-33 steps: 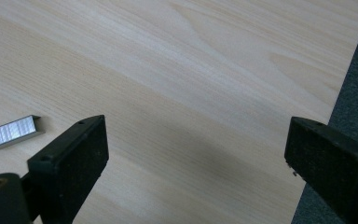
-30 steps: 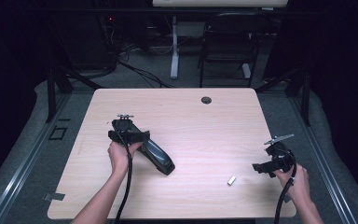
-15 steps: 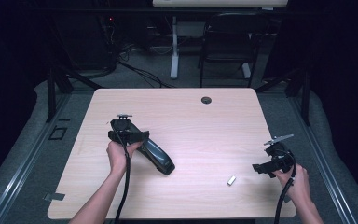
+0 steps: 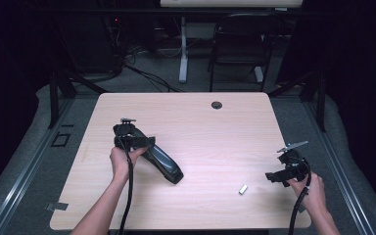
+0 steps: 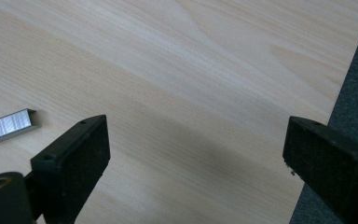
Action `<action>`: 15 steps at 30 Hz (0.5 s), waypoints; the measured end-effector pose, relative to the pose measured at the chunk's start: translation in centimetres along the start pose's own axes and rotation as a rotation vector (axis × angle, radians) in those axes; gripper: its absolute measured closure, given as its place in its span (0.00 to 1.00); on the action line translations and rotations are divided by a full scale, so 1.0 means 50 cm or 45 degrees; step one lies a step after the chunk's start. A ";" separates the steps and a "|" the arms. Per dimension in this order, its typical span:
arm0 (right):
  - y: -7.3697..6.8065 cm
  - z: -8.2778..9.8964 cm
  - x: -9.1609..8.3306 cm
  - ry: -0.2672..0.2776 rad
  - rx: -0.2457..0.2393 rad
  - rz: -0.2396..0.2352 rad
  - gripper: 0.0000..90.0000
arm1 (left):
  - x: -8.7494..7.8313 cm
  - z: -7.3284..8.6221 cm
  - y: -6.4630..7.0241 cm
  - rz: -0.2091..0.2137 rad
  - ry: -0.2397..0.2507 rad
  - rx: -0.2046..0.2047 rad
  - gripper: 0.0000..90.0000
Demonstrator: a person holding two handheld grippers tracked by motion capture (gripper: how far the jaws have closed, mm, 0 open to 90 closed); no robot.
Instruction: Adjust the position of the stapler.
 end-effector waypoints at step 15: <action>-0.003 0.002 0.004 -0.022 -0.002 -0.007 0.08 | -0.010 -0.002 -0.027 0.017 -0.045 -0.012 0.07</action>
Point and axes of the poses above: each handheld gripper's, and its own axes: x roughly forward along the jaws, z roughly out of its underside, y roughly to its right, the point moved 6 cm from there along x, roughly forward along the jaws, and after that the axes turned 4 degrees about z, right-handed, at the moved point
